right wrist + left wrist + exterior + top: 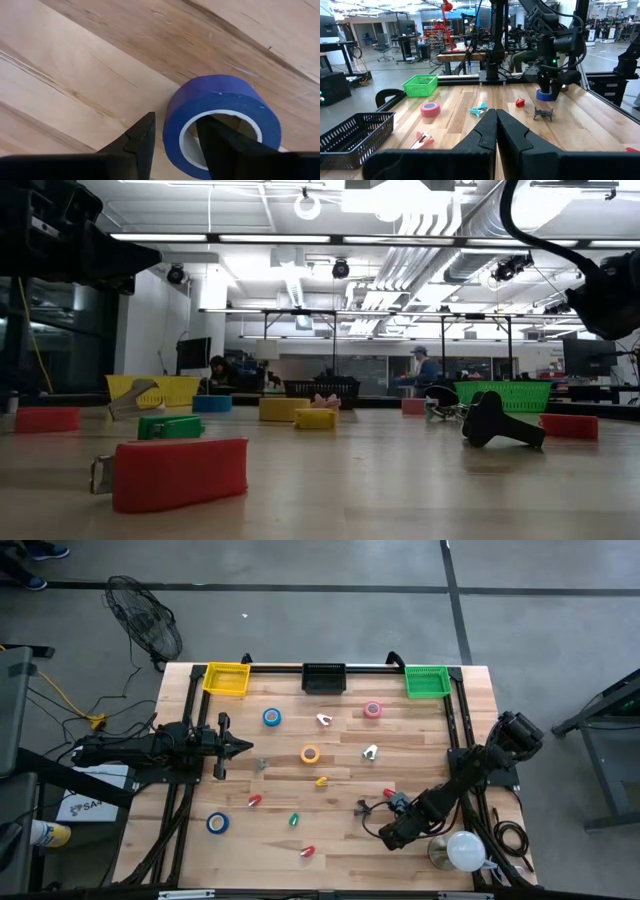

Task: Pick and place Stapler, Stapler remover, tape
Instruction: Put the dark blue tape into the green bin

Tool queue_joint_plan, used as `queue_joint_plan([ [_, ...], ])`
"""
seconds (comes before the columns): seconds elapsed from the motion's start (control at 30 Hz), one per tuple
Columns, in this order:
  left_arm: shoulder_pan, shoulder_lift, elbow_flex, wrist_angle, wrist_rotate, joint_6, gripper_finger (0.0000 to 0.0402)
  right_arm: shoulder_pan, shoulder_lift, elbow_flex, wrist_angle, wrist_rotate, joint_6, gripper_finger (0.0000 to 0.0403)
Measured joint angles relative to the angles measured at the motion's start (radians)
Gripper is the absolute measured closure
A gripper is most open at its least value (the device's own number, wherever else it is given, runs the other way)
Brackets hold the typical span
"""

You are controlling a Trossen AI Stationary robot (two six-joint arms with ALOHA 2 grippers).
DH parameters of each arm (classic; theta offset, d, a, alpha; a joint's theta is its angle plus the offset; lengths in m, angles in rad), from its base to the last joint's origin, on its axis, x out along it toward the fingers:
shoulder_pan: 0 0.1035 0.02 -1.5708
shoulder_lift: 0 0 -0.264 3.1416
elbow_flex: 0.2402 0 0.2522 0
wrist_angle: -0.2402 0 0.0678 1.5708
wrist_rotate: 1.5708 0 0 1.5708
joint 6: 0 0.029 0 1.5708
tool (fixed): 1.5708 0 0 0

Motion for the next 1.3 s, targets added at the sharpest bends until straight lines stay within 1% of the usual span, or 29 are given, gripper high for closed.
queue_joint_plan([
  [0.4,0.000,0.000,0.000,0.000,0.000,0.000,0.0400,0.000,-0.001,0.003,-0.031,-0.011,-0.031,0.0370],
  [0.57,0.000,0.000,0.000,0.000,0.000,0.000,0.0400,-0.015,-0.001,0.043,-0.088,-0.007,-0.064,0.0370],
  [0.7,0.000,0.000,0.000,0.000,0.000,0.000,0.0400,-0.045,-0.021,0.096,-0.190,0.027,-0.119,0.0362],
  [0.8,0.000,0.000,0.000,0.000,0.000,0.000,0.0400,-0.075,-0.049,0.142,-0.306,0.070,-0.178,0.0367],
  [0.9,0.000,0.000,0.000,0.000,0.000,0.000,0.0400,-0.110,-0.091,0.184,-0.452,0.140,-0.223,0.0370],
  [1.1,0.000,0.000,0.000,0.000,0.000,0.000,0.0400,-0.219,-0.189,0.228,-0.713,0.318,-0.278,0.0363],
  [1.17,0.000,0.000,0.000,0.000,0.000,0.000,0.0400,-0.271,-0.227,0.220,-0.743,0.374,-0.314,0.0363],
  [1.3,0.000,0.000,0.000,0.000,0.000,0.000,0.0400,-0.403,-0.296,0.187,-0.745,0.489,-0.408,0.0369],
])
